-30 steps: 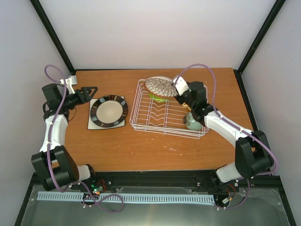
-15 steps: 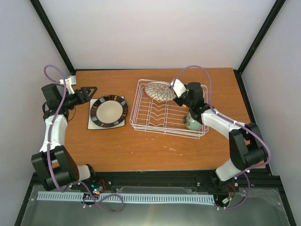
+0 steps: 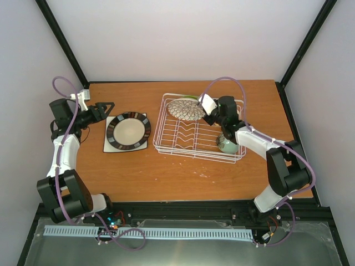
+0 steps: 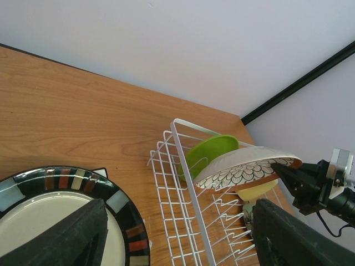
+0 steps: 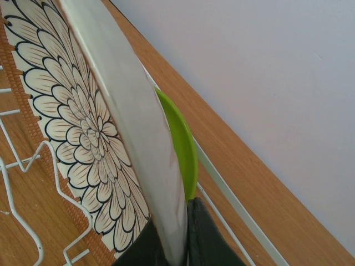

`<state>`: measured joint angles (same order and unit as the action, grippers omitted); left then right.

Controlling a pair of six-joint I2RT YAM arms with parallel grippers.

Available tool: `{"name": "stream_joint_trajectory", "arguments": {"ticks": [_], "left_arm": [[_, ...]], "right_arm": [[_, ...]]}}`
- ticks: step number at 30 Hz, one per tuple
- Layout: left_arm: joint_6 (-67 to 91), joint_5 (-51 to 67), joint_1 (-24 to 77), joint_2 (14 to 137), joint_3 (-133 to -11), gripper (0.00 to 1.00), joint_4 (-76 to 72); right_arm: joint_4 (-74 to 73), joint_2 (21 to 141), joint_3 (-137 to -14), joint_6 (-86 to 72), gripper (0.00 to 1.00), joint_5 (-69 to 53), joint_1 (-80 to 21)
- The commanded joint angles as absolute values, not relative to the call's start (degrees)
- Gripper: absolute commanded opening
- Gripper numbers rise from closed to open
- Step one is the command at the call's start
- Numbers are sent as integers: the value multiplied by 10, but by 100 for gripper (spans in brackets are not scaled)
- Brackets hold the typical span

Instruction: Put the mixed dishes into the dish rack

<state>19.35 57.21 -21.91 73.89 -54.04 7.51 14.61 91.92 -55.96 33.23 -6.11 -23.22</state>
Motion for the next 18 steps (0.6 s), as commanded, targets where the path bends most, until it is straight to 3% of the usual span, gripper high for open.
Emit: {"name": "stream_joint_trajectory", "arguments": {"ticks": [1,18], "left_arm": [[181,578,-223,748,-543,72,63],[181,578,-224,745,-538,72,58]], "right_arm": [[205,917,-603,327,3,-67,-229],[168,937,-614,312,3,-49,-229]]}}
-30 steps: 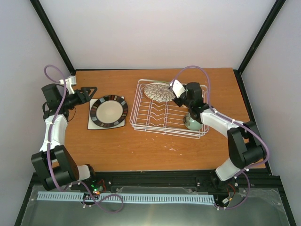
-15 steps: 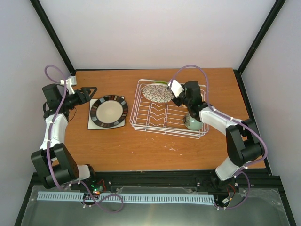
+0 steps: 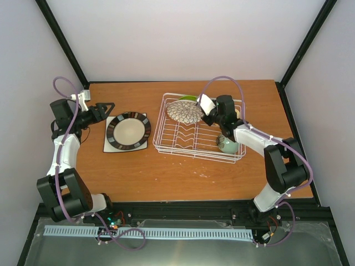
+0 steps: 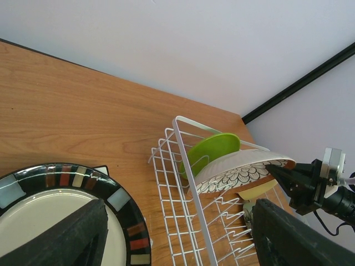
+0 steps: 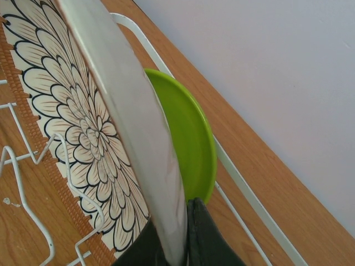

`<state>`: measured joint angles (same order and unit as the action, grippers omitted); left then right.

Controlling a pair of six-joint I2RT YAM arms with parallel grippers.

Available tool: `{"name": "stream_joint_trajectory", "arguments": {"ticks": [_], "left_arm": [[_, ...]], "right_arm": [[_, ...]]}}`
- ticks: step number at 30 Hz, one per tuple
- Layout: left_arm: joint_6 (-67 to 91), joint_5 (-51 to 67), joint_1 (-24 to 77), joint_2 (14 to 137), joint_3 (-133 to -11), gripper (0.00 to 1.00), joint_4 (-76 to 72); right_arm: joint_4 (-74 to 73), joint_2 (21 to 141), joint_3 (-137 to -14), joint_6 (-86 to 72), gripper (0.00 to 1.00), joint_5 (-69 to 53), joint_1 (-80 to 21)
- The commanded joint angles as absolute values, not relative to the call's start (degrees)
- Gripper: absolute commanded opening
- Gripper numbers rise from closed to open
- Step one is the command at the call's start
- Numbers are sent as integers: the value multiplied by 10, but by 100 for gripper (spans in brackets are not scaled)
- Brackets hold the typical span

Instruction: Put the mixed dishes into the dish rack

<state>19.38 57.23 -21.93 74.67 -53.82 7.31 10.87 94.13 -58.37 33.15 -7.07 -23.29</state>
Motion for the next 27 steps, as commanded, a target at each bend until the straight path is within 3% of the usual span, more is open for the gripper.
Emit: {"name": "stream_joint_trajectory", "arguments": {"ticks": [1,11,19,27], "left_arm": [[182,579,-223,745,-538,72,59],[181,578,-224,743,-537,71,59],[181,578,-224,744,-538,71,62],[177,516,-224,774,-559,73,129]], "right_arm": [[168,937,-614,311,4,-44,-229],[153,943,-620,302,19,-21,-229],[145,935,-619,291,41,-17,-229],[158,909,-606,262,55,-29,-230]]}}
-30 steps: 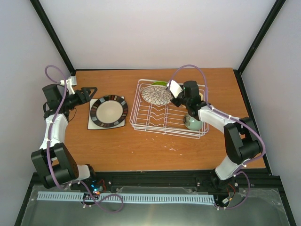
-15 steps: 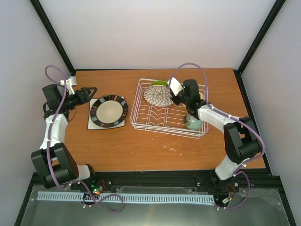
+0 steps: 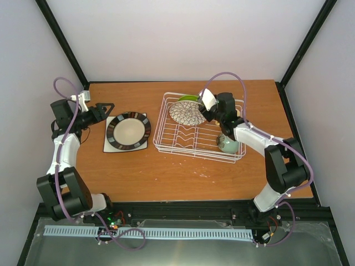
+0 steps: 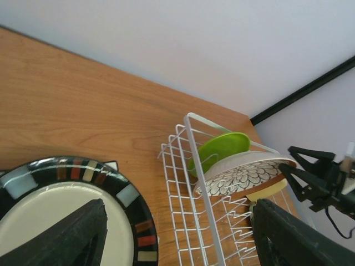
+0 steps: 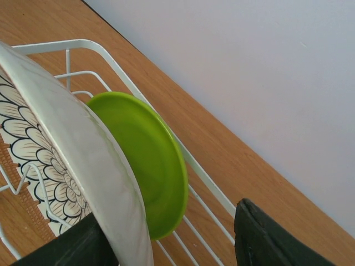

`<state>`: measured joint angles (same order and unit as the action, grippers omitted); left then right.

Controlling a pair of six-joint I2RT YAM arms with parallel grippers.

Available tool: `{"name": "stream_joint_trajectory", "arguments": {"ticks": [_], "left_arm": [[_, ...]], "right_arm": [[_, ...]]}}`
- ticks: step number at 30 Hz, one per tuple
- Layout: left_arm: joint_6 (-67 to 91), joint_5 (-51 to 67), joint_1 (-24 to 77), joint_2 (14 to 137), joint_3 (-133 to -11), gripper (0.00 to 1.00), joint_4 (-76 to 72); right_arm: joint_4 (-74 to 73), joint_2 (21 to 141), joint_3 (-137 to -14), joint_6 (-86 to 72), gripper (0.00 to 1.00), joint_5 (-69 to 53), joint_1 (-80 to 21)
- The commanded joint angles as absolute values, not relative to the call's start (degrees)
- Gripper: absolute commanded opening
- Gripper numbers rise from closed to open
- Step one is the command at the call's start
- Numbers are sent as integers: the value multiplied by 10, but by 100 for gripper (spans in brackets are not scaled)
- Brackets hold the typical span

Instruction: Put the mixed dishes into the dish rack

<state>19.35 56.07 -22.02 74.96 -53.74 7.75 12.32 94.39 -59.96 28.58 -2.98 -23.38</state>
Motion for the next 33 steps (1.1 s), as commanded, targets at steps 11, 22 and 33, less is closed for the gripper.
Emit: {"name": "stream_joint_trajectory", "arguments": {"ticks": [11,22,33], "left_arm": [[158,380,-243,894,-598,70,267],[133,265,-244,929,-609,69,310],[127,279,-244,969,-591,61,315]], "right_arm": [[203,837,-572,239,72,4,-229],[218,765,-564,218,73,38,-225],[197,730,-563,227,74,35,-219]]}}
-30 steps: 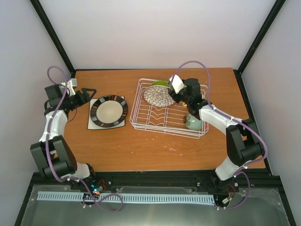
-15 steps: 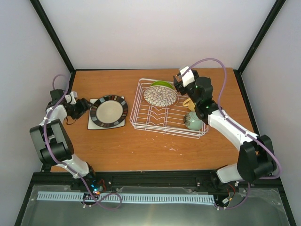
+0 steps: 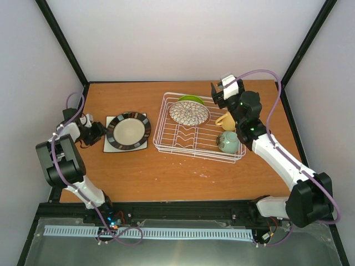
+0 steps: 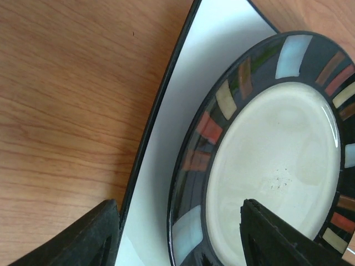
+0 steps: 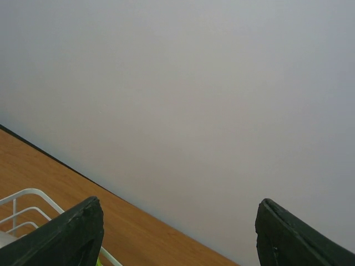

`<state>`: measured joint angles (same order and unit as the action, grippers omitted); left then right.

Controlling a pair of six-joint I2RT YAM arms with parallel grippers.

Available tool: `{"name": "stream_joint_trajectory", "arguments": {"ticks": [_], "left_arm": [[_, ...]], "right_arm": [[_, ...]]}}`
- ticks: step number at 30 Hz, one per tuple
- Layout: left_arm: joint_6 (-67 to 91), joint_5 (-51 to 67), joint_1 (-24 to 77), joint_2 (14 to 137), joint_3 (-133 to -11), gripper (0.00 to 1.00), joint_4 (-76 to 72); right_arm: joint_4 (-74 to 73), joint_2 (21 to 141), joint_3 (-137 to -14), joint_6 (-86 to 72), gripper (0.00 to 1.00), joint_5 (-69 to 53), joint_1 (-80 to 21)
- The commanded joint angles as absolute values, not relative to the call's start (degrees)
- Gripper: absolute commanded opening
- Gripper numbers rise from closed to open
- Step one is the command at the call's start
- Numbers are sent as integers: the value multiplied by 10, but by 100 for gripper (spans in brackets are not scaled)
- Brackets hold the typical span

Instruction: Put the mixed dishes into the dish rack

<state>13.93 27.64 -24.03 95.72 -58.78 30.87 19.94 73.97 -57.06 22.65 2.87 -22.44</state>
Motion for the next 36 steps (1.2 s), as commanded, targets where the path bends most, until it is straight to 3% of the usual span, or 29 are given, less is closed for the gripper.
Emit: {"name": "stream_joint_trajectory", "arguments": {"ticks": [1,23,28,36], "left_arm": [[127,281,-244,972,-590,61,314],[127,385,-244,1038,-571,49,278],[128,341,-244,1000,-573,49,285],[134,259,-243,919,-591,56,307]], "right_arm": [[197,730,-562,227,74,34,-218],[195,731,-553,222,74,23,-216],[194,735,-554,222,74,19,-216],[189,740,-560,221,74,11,-216]]}}
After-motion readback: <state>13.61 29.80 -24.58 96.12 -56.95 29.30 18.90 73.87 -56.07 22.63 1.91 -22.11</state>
